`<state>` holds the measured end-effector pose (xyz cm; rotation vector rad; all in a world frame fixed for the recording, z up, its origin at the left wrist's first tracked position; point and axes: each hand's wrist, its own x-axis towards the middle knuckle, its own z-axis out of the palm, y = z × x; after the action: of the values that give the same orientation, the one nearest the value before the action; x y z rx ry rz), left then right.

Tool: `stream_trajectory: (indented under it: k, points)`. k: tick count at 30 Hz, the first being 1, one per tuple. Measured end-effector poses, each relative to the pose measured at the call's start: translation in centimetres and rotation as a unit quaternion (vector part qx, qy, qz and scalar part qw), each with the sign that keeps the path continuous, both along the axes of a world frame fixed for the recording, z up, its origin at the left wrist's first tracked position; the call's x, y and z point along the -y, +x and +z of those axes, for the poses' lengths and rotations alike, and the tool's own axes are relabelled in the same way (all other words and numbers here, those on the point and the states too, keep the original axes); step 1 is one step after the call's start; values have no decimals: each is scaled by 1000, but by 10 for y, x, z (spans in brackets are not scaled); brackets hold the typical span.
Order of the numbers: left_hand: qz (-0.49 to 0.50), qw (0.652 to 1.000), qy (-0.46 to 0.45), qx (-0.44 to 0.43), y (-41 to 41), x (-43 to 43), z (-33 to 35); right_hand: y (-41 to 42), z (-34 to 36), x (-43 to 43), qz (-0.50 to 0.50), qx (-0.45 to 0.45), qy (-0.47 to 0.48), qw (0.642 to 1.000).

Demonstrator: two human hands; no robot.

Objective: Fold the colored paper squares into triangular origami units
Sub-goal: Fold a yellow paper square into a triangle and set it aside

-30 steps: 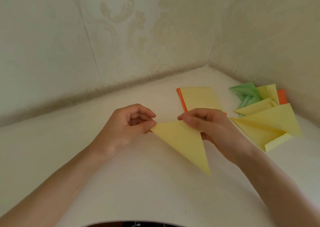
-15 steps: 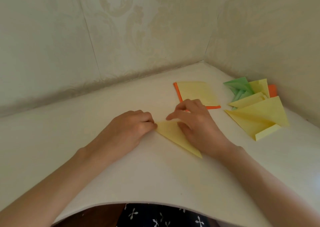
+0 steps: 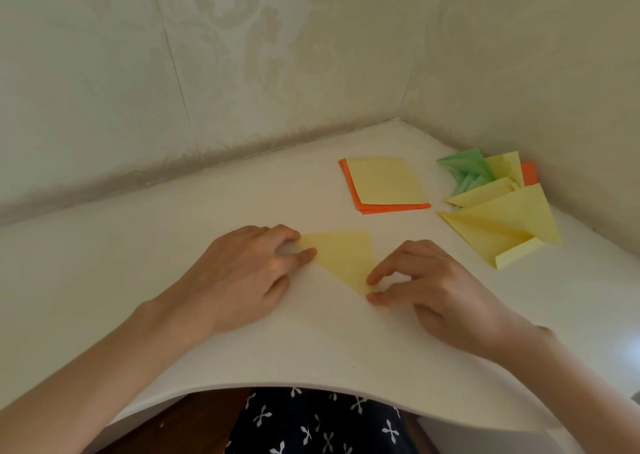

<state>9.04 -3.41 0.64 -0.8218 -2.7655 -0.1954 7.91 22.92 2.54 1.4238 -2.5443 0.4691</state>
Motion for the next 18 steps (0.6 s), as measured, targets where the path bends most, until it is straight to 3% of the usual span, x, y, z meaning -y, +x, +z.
stream_trajectory:
  k: [4,6,8,10,13,18]
  points:
    - [32,995,87,25,-6,-12,8,-11,8,18,-132,103,-146,975]
    - [74,988,125,59,-12,-16,8,-22,9,33,-189,153,-86,966]
    - [95,980,150,92,-17,-21,5,-32,7,46,-208,164,30,964]
    - [118,971,176,113,-20,-23,4,-36,9,54,-217,167,75,959]
    - [137,958,215,131,-19,-21,2,-42,17,54,-231,229,72,943]
    - [159,922,331,120,-18,-24,3,-42,19,42,-222,398,-73,887]
